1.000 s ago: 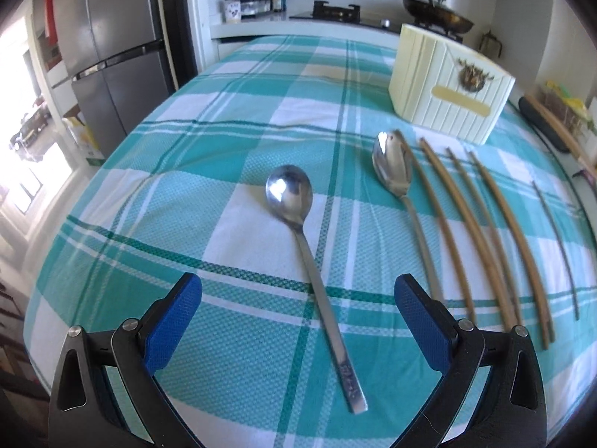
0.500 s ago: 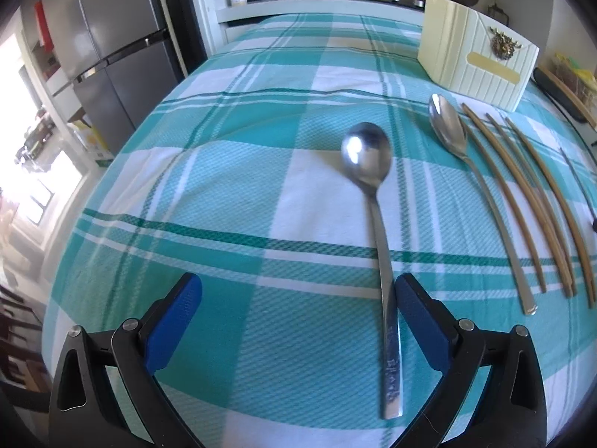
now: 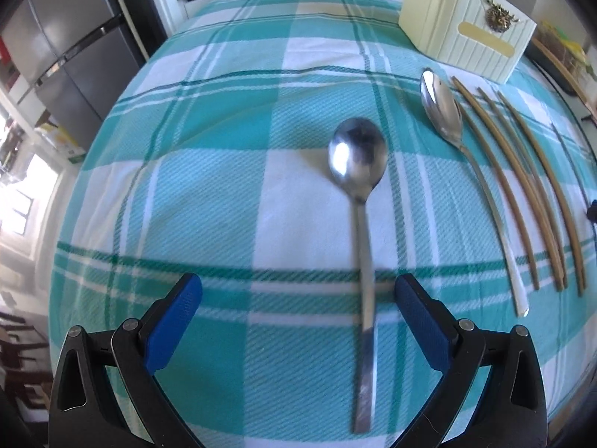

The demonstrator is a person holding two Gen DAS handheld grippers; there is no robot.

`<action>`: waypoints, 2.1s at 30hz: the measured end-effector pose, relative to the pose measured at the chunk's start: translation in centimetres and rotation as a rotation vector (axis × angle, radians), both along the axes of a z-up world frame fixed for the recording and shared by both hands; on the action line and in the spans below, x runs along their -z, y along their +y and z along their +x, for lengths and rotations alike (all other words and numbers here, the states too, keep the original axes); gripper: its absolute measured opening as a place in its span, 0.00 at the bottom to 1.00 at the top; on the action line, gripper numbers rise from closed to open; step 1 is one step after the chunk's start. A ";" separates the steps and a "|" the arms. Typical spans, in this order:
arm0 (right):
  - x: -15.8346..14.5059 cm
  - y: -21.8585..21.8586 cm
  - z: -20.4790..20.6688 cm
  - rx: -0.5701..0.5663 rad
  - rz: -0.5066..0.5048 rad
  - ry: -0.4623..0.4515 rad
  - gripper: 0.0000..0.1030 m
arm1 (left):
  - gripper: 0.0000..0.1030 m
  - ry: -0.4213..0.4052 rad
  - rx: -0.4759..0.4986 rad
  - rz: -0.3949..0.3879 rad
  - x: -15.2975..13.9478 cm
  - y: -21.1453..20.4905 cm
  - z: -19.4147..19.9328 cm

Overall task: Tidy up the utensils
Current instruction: 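Grasp the silver spoon with the left tool while the right tool grasps a single wooden chopstick, then carry spoon and chopstick over the cream caddy while both tools open to drop them in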

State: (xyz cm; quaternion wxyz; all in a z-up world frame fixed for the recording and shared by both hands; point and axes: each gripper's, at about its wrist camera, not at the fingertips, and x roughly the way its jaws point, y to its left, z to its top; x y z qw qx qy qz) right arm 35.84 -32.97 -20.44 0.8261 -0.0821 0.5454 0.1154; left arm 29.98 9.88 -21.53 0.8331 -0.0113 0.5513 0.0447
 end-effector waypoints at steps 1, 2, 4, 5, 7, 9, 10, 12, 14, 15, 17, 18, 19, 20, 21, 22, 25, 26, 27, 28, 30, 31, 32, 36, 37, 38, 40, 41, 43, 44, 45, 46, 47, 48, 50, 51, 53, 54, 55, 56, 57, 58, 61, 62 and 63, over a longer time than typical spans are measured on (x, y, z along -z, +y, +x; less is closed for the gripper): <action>0.0 0.3 0.6 -0.013 -0.001 0.013 0.52 | 1.00 -0.003 0.009 0.003 0.0 -0.3 0.6; 0.0 0.6 1.2 -0.020 -0.006 0.019 0.52 | 1.00 -0.003 0.014 0.006 0.0 -0.5 1.2; 0.1 1.3 2.6 -0.036 -0.011 0.031 0.53 | 0.96 -0.003 0.021 -0.005 -0.1 -0.7 2.2; 0.1 1.5 3.3 -0.035 -0.006 0.034 0.53 | 0.90 -0.004 0.024 -0.017 -0.2 -0.7 2.7; 0.2 2.0 5.0 -0.024 0.009 0.051 0.53 | 0.84 -0.001 0.024 -0.034 -0.4 -0.7 3.8; 0.1 2.6 6.8 -0.018 0.008 0.055 0.51 | 0.77 -0.005 0.027 -0.032 -0.4 -0.8 4.8; 0.3 3.0 7.8 -0.011 0.003 0.061 0.51 | 0.76 -0.008 0.028 -0.033 -0.4 -0.8 5.3; 0.3 3.3 9.5 0.012 0.002 0.058 0.49 | 0.64 -0.019 0.031 -0.035 -0.5 -1.0 6.3; 0.1 3.5 10.9 0.040 0.000 0.043 0.32 | 0.41 -0.037 0.040 -0.042 -0.8 -1.1 6.8; 0.1 3.6 11.5 0.049 -0.006 0.037 0.17 | 0.35 -0.045 0.045 -0.041 -0.9 -1.1 6.9; 0.0 3.4 12.7 0.078 0.019 0.039 0.06 | 0.35 -0.051 0.046 -0.051 -0.9 -1.0 7.1; 0.0 3.1 13.0 0.092 0.040 0.042 0.06 | 0.35 -0.056 0.048 -0.060 -1.0 -0.9 7.0; -0.1 2.8 13.1 0.104 0.060 0.039 0.05 | 0.35 -0.064 0.051 -0.066 -1.3 -0.8 6.8; -0.5 2.6 13.0 0.112 0.086 0.029 0.05 | 0.35 -0.078 0.052 -0.069 -1.7 -0.7 6.6; -0.9 2.3 12.7 0.116 0.105 0.014 0.05 | 0.35 -0.097 0.054 -0.075 -2.4 -0.6 6.2; -1.4 2.1 12.3 0.117 0.121 -0.001 0.05 | 0.35 -0.119 0.057 -0.084 -3.2 -0.4 5.8; -4.1 1.4 10.2 0.107 0.176 -0.063 0.05 | 0.35 -0.183 0.075 -0.103 -6.0 -0.4 4.3; -5.0 1.2 9.5 0.101 0.189 -0.082 0.05 | 0.35 -0.204 0.082 -0.109 -7.0 -0.3 3.7; -6.2 1.1 8.6 0.091 0.202 -0.108 0.06 | 0.35 -0.225 0.088 -0.117 -8.0 -0.3 3.3; -7.4 1.0 7.7 0.080 0.211 -0.133 0.06 | 0.35 -0.246 0.096 -0.127 -9.0 -0.2 2.8; -9.7 0.9 6.0 0.058 0.227 -0.177 0.06 | 0.35 -0.284 0.109 -0.144 -11.1 0.0 2.2; -10.7 0.8 5.3 0.048 0.231 -0.198 0.06 | 0.35 -0.302 0.114 -0.149 -12.0 0.1 1.9; -12.1 0.9 4.4 0.036 0.234 -0.228 0.06 | 0.35 -0.321 0.118 -0.154 -13.0 0.2 1.7; -16.4 1.5 2.7 0.009 0.230 -0.336 0.06 | 0.35 -0.383 0.133 -0.182 -16.5 0.6 1.8; -17.6 1.7 2.6 0.006 0.232 -0.367 0.06 | 0.35 -0.398 0.137 -0.191 -17.5 0.6 2.1; -18.8 1.9 2.7 0.003 0.238 -0.396 0.06 | 0.35 -0.415 0.142 -0.197 -18.6 0.7 2.6; -21.1 2.6 3.2 -0.002 0.244 -0.458 0.06 | 0.35 -0.450 0.147 -0.199 -21.0 0.6 3.7; -22.4 3.1 3.7 -0.007 0.245 -0.491 0.06 | 0.35 -0.477 0.149 -0.197 -22.5 0.5 4.6; -25.0 4.4 4.9 -0.016 0.252 -0.555 0.06 | 0.35 -0.528 0.151 -0.203 -25.4 0.3 6.3; -26.1 4.8 5.6 -0.018 0.260 -0.582 0.06 | 0.35 -0.556 0.147 -0.219 -26.9 0.1 7.4; -27.5 5.5 6.5 -0.022 0.274 -0.609 0.06 | 0.35 -0.579 0.143 -0.233 -28.0 0.0 8.4; -28.6 6.2 7.4 -0.027 0.286 -0.630 0.06 | 0.35 -0.602 0.138 -0.244 -29.1 -0.3 9.5; -29.6 6.9 8.3 -0.029 0.295 -0.651 0.06 | 0.35 -0.626 0.129 -0.253 -30.0 -0.8 10.8; -30.3 7.6 9.1 -0.030 0.300 -0.672 0.06 | 0.35 -0.643 0.121 -0.265 -30.6 -1.3 12.0; -31.0 9.2 10.8 -0.045 0.296 -0.699 0.06 | 0.35 -0.660 0.110 -0.278 -30.9 -2.5 14.1; -31.0 9.9 11.4 -0.049 0.291 -0.703 0.05 | 0.35 -0.661 0.108 -0.279 -30.8 -3.3 15.2; -30.2 11.1 13.0 -0.054 0.295 -0.680 0.05 | 0.35 -0.651 0.110 -0.259 -29.8 -5.0 17.2; -29.4 11.5 13.4 -0.054 0.295 -0.666 0.05 | 0.35 -0.634 0.114 -0.245 -29.0 -5.9 18.1; -28.6 12.0 14.1 -0.056 0.288 -0.645 0.06 | 0.35 -0.611 0.118 -0.231 -28.1 -6.8 19.1; -27.7 12.4 14.6 -0.058 0.280 -0.623 0.06 | 0.35 -0.580 0.122 -0.223 -27.1 -7.6 20.1; -26.6 12.8 15.2 -0.061 0.275 -0.589 0.06 | 0.35 -0.546 0.126 -0.221 -25.9 -8.2 20.9; -25.4 13.0 16.0 -0.059 0.272 -0.543 0.06 | 0.35 -0.509 0.128 -0.225 -24.6 -8.6 21.7; -22.0 13.1 17.4 -0.045 0.256 -0.416 0.06 | 0.35 -0.418 0.127 -0.237 -21.3 -9.2 23.4; -20.8 13.2 18.0 -0.036 0.246 -0.382 0.06 | 0.35 -0.396 0.125 -0.234 -20.3 -9.3 23.8; -20.0 13.1 18.4 -0.029 0.244 -0.362 0.06 | 0.35 -0.383 0.125 -0.228 -19.5 -9.4 24.0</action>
